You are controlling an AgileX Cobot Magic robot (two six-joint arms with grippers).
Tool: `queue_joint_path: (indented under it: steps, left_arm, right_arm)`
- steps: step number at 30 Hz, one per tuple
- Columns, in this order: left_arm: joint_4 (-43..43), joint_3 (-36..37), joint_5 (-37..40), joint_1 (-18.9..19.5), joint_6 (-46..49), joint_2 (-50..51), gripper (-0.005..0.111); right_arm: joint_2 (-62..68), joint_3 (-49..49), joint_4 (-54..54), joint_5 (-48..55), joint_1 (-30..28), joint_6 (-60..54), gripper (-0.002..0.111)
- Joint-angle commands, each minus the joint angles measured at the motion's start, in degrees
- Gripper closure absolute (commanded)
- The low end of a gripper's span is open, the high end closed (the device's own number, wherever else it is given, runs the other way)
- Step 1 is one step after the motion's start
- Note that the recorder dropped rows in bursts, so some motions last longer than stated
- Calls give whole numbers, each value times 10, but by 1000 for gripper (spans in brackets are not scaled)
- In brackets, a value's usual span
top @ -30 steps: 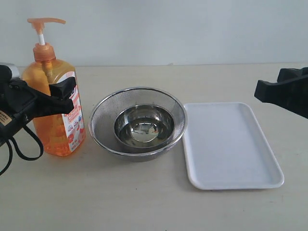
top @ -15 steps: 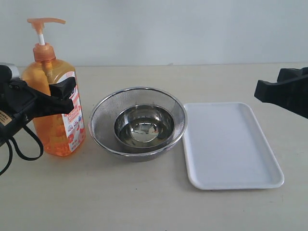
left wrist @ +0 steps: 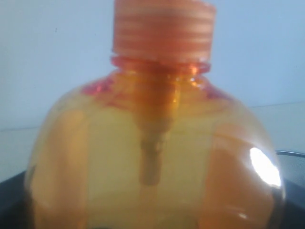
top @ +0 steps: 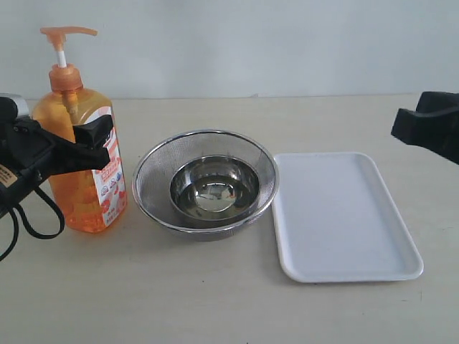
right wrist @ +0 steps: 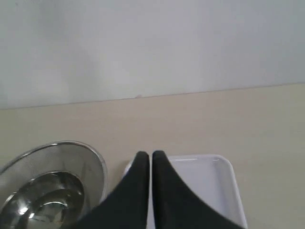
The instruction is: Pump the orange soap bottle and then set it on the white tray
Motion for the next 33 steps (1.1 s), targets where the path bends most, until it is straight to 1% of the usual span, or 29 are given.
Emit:
queue_joint_path:
  steps: [1, 5, 8, 10, 11, 13, 15, 17, 24, 29, 30, 31, 32, 33]
  left_arm:
    - [4, 6, 22, -1, 6, -3, 102]
    - [4, 6, 22, -1, 6, -3, 102]
    - [4, 6, 22, -1, 6, -3, 102]
    - [4, 6, 22, -1, 6, -3, 102]
    - [4, 6, 22, -1, 6, -3, 102]
    - [4, 6, 22, -1, 6, -3, 102]
    - [4, 6, 22, -1, 6, -3, 102]
    - [4, 6, 22, -1, 6, -3, 102]
    - [4, 6, 22, -1, 6, -3, 102]
    - [4, 6, 22, -1, 6, -3, 102]
    - [4, 6, 22, -1, 6, -3, 102]
    - [4, 6, 22, -1, 6, -3, 102]
    - [4, 6, 22, -1, 6, -3, 102]
    - [4, 6, 22, -1, 6, -3, 102]
  right_arm:
    - [-78, 21, -3, -151, -82, -2, 108]
    - [-158, 70, -3, -247, -189, 1, 108]
    - [-234, 115, -3, -274, -264, 1, 108]
    - [-287, 146, -3, -278, -302, 1, 108]
    - [-342, 170, 1, -286, -334, 1, 108]
    - [-411, 200, 1, -299, -371, 1, 108]
    - [-457, 222, 1, -312, -385, -2, 108]
    - [-476, 242, 1, -320, -385, 0, 108]
    - [-476, 254, 9, -342, -385, 1, 108]
    - [-476, 254, 105, -345, -385, -8, 108]
    - [-476, 254, 146, -345, -385, -39, 108]
    - [-476, 254, 207, -345, -385, -98, 108]
    - [-476, 254, 264, -345, -385, -160, 108]
    - [-476, 254, 338, -347, -385, -248, 108]
